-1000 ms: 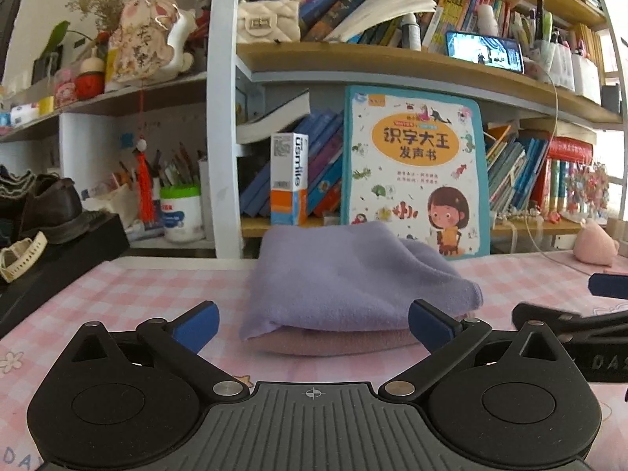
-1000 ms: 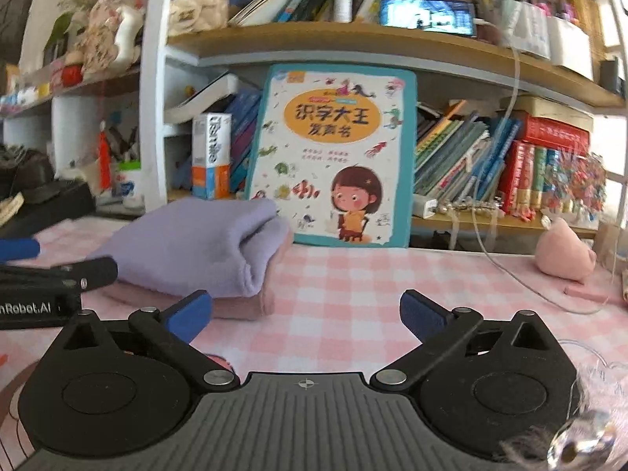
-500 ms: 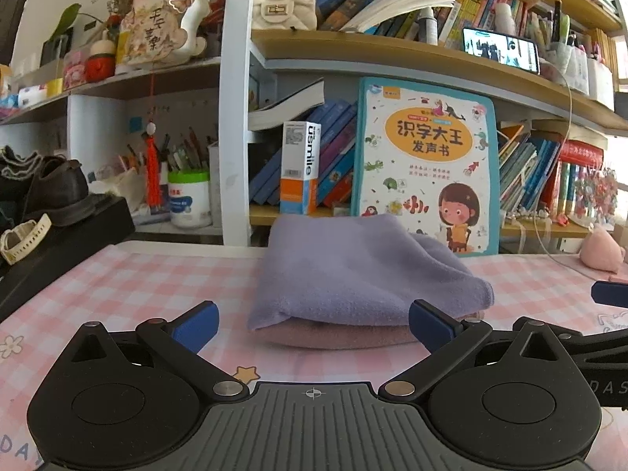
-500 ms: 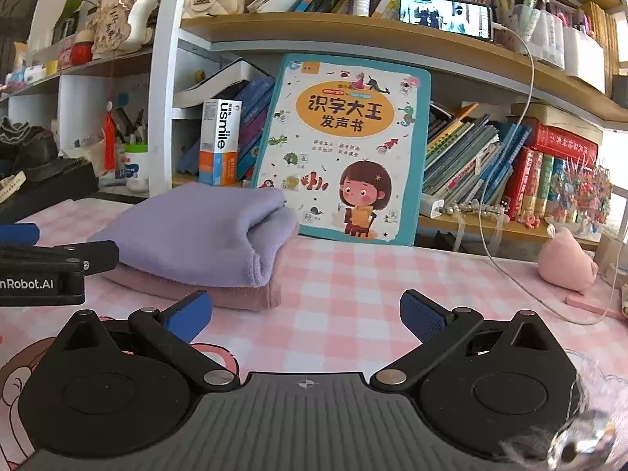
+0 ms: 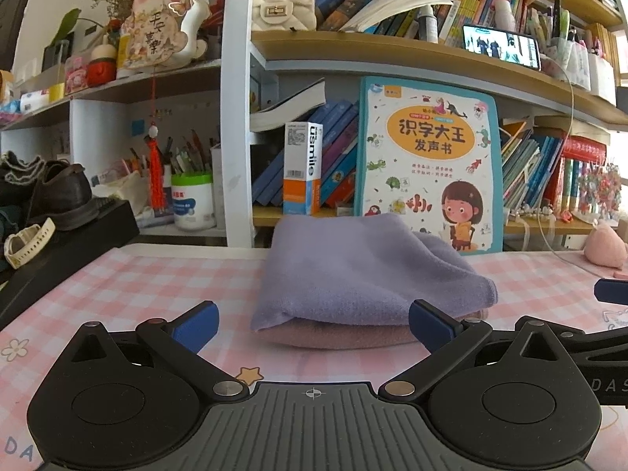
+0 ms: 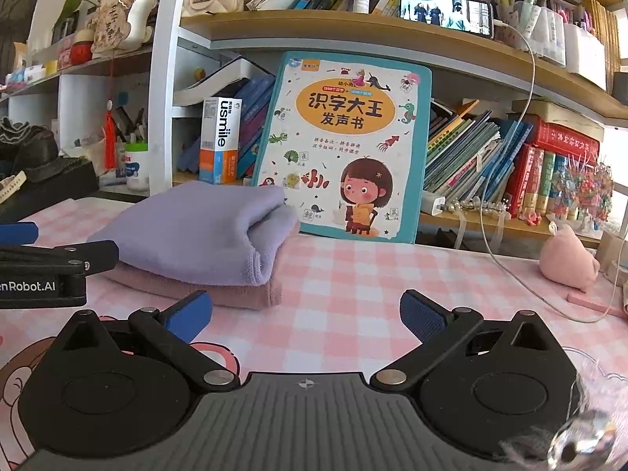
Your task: Fold clothes
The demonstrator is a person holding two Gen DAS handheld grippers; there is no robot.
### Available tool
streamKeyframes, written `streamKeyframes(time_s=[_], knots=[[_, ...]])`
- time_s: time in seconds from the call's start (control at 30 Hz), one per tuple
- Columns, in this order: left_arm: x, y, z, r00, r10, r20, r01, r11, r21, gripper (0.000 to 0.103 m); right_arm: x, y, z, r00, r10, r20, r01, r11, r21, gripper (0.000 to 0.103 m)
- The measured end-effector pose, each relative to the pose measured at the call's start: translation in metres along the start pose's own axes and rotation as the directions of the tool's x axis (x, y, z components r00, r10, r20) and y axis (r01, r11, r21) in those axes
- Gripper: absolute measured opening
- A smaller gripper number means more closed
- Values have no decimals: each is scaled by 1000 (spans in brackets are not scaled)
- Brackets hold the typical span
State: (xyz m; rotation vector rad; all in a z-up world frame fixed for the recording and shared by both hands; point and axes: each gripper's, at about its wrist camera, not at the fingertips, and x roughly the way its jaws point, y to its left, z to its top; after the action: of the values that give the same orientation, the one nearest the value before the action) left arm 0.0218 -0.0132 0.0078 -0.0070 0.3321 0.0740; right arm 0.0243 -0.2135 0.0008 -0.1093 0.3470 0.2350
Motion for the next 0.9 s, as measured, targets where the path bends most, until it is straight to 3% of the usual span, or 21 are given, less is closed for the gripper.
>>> streamKeyframes(time_s=[0.9], knots=[[3, -4, 0, 1000, 9, -14, -8, 999, 35, 103, 3, 0, 1, 1000, 24, -19, -24, 1000, 3, 103]])
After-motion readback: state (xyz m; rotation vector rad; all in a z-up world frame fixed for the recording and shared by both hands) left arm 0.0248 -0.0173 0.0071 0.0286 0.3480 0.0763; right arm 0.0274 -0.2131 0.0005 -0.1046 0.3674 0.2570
